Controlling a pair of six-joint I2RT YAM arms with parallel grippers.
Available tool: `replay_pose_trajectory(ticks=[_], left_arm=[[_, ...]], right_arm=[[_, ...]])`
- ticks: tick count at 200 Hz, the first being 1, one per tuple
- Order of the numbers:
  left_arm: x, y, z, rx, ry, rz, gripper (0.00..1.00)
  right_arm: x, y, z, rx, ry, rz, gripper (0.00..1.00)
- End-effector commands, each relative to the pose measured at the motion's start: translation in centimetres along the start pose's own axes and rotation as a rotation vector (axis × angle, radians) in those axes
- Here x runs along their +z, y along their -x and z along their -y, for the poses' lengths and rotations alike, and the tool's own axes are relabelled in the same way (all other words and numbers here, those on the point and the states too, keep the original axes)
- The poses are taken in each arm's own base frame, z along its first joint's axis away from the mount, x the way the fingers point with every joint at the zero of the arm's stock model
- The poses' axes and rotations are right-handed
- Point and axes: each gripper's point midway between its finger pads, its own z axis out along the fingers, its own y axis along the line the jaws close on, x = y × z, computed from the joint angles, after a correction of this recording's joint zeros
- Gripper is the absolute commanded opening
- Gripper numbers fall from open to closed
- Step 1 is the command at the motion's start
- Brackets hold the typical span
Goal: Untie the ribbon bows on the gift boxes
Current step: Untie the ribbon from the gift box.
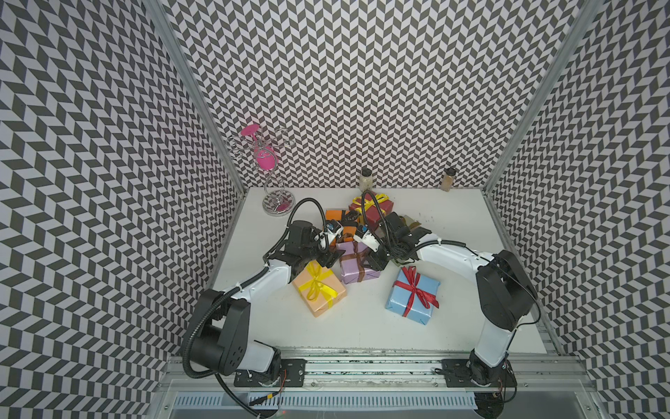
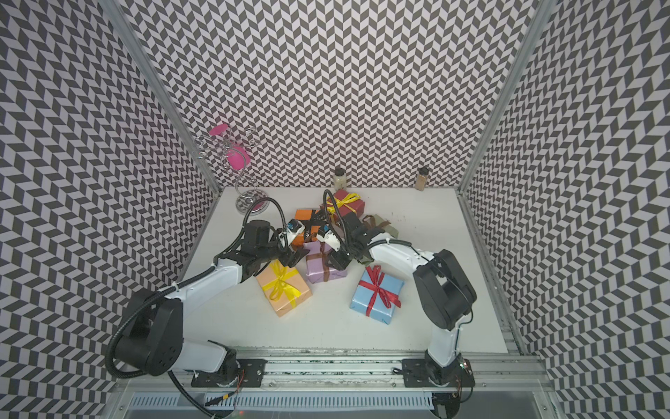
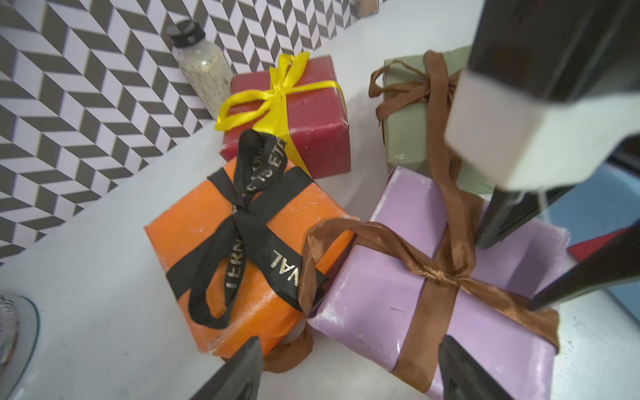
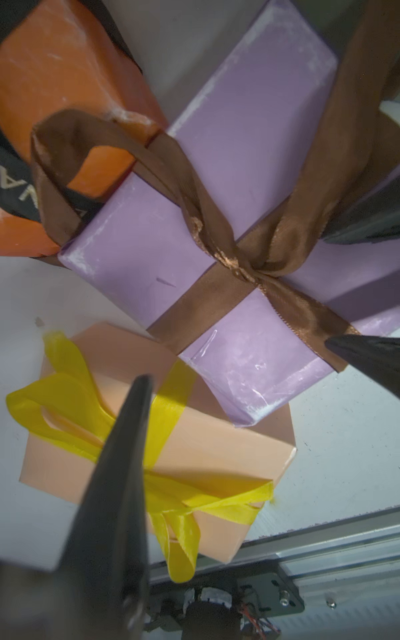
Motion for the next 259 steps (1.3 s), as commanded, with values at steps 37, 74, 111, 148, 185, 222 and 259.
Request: replay_pose_trajectory(ticks=[37, 74, 111, 148, 185, 222, 259], left_arm=[[3.0, 1.0, -2.6, -0.025, 0.075, -0.018, 0.81], [3.6, 0.9, -2.7, -0.028, 0.071, -0.019, 0.81], [4.1, 0.0, -2.6, -0.009, 0.099, -0.048, 0.81], [4.6, -0.7, -3.2, -0.022, 0.124, -0.087, 0.82], [5.1, -1.9, -3.7, -0.030, 0.149, -0.137, 0.82], [5.7, -2.7, -4.0, -0.041, 0.157, -0.177, 0.82], [6.1, -3.4, -4.3, -0.045, 0.167, -0.208, 0.82]], right_arm=[[1.1, 0.7, -1.4, 0.019, 0.019, 0.028, 0.45], [2.1, 0.1, -1.7, 0.012, 0.012, 0.003, 0.45], [3.2, -0.4, -0.6, 0.008, -0.076, -0.023, 0.39], [3.4, -1.0, -0.2, 0.000, -0.093, -0.045, 0.15], [1.4, -0.4, -2.2, -0.055, -0.025, -0.019, 0.00], [-2.1, 0.6, -5.1, -0.158, 0.067, 0.029, 0.00], [-4.9, -1.3, -8.6, -0.310, 0.211, 0.014, 0.00]])
